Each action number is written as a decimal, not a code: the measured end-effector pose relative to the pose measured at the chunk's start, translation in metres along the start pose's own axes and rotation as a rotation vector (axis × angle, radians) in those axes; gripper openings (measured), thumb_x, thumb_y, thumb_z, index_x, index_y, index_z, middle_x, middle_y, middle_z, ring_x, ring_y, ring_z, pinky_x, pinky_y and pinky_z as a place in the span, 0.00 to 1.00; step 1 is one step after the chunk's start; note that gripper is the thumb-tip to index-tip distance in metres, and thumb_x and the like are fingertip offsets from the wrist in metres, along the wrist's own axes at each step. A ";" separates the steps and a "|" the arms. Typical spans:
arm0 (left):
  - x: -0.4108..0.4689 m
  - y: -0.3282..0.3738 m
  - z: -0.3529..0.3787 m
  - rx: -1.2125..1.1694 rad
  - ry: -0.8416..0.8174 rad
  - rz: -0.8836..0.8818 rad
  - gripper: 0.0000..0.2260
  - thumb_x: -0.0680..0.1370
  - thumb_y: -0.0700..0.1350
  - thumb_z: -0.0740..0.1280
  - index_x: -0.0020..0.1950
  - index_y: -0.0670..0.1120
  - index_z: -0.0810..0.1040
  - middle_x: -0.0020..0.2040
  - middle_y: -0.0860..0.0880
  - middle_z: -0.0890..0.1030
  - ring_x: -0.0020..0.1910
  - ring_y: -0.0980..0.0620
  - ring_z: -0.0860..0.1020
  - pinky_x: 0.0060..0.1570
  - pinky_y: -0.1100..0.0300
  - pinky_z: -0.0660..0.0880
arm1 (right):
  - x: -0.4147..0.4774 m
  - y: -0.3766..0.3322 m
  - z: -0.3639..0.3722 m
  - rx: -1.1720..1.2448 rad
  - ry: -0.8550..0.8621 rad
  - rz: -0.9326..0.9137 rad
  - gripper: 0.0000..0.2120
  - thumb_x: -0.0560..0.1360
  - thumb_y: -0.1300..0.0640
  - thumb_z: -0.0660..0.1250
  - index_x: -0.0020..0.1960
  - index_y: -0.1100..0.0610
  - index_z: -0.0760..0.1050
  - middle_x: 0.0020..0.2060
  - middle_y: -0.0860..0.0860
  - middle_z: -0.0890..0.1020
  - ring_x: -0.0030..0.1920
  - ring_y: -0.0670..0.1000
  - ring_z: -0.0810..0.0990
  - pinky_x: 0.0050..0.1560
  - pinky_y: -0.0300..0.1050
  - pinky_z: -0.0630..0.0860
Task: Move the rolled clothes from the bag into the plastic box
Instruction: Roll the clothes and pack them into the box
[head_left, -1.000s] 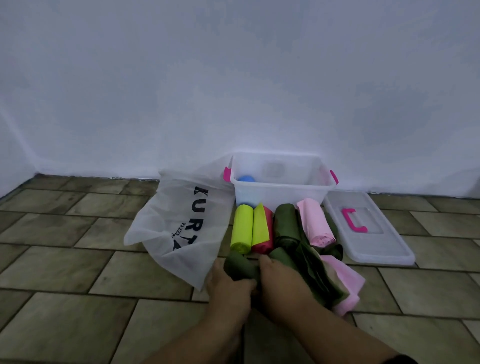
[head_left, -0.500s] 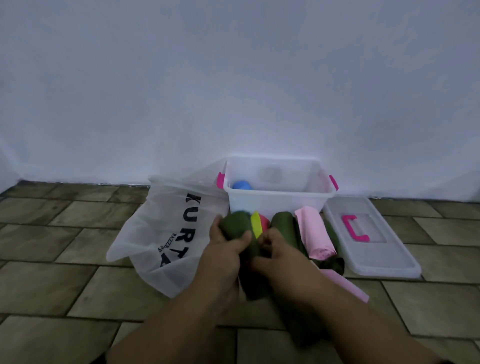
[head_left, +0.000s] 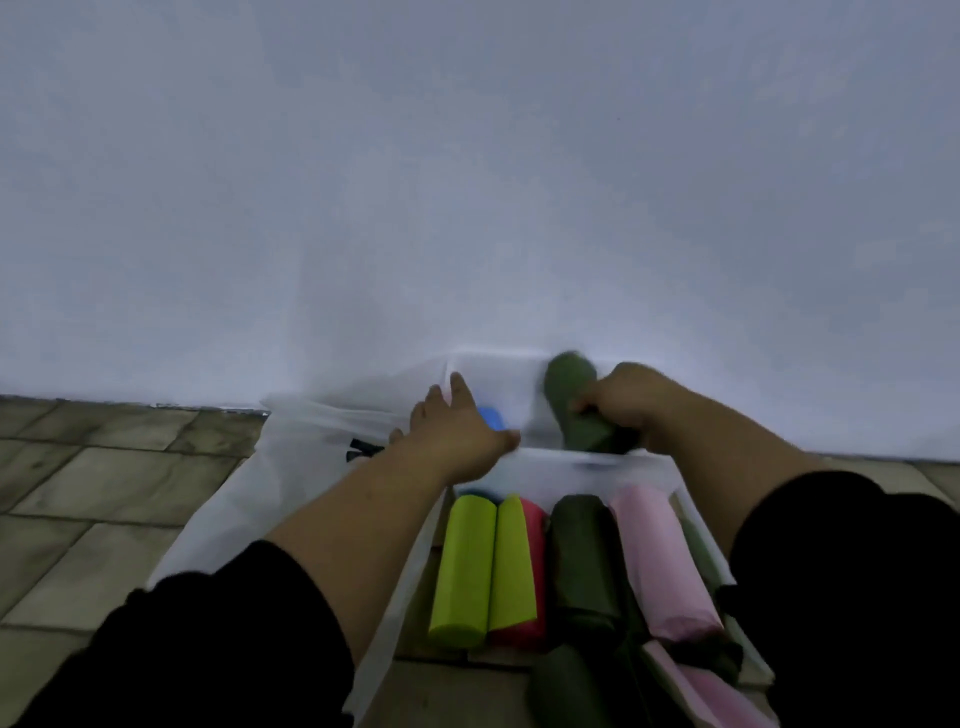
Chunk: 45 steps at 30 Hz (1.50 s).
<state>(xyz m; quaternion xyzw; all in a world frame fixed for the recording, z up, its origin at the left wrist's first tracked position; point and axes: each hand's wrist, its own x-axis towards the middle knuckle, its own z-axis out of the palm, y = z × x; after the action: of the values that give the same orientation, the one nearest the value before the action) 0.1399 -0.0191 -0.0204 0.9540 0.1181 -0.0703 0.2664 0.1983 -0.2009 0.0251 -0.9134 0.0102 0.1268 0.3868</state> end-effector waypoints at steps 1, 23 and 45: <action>0.002 -0.002 0.002 0.012 -0.001 0.004 0.48 0.72 0.68 0.61 0.76 0.48 0.33 0.78 0.42 0.41 0.76 0.41 0.46 0.72 0.41 0.51 | 0.007 0.000 0.008 -0.249 -0.062 -0.012 0.19 0.72 0.54 0.71 0.57 0.65 0.75 0.52 0.61 0.78 0.48 0.58 0.78 0.47 0.48 0.76; 0.003 -0.002 0.001 0.062 -0.017 0.014 0.46 0.74 0.67 0.60 0.76 0.48 0.34 0.78 0.41 0.42 0.76 0.40 0.46 0.72 0.38 0.53 | 0.050 -0.009 0.053 -0.759 -0.487 -0.015 0.15 0.76 0.55 0.66 0.60 0.61 0.76 0.57 0.59 0.76 0.52 0.56 0.75 0.59 0.54 0.73; -0.199 -0.049 0.054 0.280 -0.376 0.233 0.30 0.74 0.60 0.65 0.73 0.58 0.61 0.74 0.48 0.64 0.68 0.48 0.68 0.61 0.55 0.66 | -0.235 0.057 0.045 -0.664 -0.196 -0.377 0.08 0.73 0.48 0.63 0.48 0.51 0.77 0.46 0.51 0.81 0.42 0.50 0.76 0.34 0.37 0.65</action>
<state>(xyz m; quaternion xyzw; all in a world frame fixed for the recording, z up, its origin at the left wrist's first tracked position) -0.0684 -0.0440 -0.0515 0.9589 -0.0549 -0.2310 0.1555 -0.0455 -0.2273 0.0106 -0.9581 -0.2365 0.1366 0.0859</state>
